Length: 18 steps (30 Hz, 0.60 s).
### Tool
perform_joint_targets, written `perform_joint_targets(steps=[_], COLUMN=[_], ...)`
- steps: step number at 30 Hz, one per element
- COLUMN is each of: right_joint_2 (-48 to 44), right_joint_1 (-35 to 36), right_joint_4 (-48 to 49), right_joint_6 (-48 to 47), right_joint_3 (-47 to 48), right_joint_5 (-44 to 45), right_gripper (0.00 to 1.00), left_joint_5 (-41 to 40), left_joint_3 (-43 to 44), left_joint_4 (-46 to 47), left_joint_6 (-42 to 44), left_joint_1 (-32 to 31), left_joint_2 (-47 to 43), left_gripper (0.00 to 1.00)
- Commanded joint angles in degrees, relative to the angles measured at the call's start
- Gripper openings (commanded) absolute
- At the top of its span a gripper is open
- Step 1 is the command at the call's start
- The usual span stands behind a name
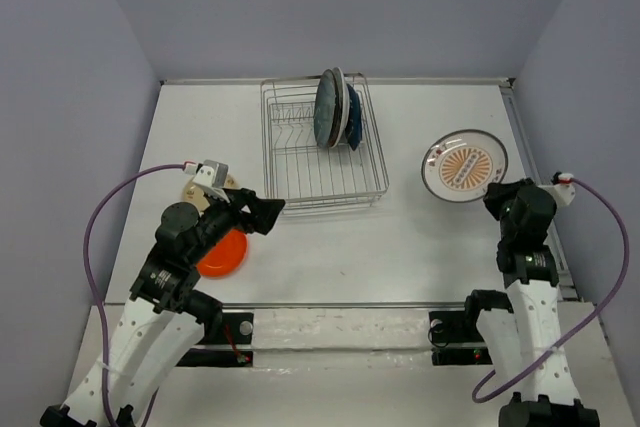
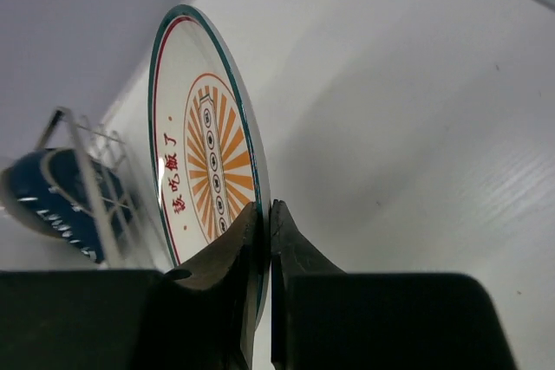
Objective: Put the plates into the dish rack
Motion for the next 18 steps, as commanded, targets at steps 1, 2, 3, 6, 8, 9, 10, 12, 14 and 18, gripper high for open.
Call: perform_joint_targets(steps=[1,2,3,6,8,9,10,12,14,18], right_joint_2=[4.40,9.47,11.69,21.33,28.03,35.72,39.89,48.06,60.45,76.02], right_joint_1=[-0.03,2.06,4.00,18.61,26.91,33.74,36.77,42.39,43.91,49.18], right_joint_4=[2.58,1.53,1.34,-0.24,-3.57,-4.63,-7.16,-9.37,-15.95,-19.84], right_joint_6=[-4.44,-4.79,-5.14,-9.25,-14.08,-15.85,-19.09,-22.27,-23.69,-28.95], right_joint_3=[18.86,25.77,28.88,41.94,50.05,58.88,63.58,77.51,88.10,108.07], right_joint_5=[-5.32,-8.48,-8.77,1.44,8.33,13.68,18.43,22.93,24.36,33.66], right_gripper=[0.07,0.07,0.07,0.07,0.07,0.07,0.07,0.07,0.07,0.07], left_joint_5=[1.05,1.05,0.79,0.26,-0.36,-0.53,-0.71,-0.80,-0.97,-2.38], left_joint_3=[0.18,0.10,0.10,0.27,0.36,0.27,0.36,0.45,0.45,0.71], left_joint_4=[3.20,3.20,3.12,2.94,2.85,2.77,2.68,2.59,2.50,1.89], left_joint_6=[0.05,-0.03,-0.03,-0.12,-0.21,-0.21,-0.12,-0.04,-0.03,-0.03], left_joint_1=[0.67,0.84,0.93,1.28,1.37,1.46,1.46,1.46,1.46,0.85], left_joint_2=[0.13,-0.13,-0.22,-0.66,-0.93,-1.01,-1.10,-1.45,-1.81,-3.21], left_gripper=[0.99,0.99,0.99,0.99,0.99,0.99,0.99,0.99,0.99,0.99])
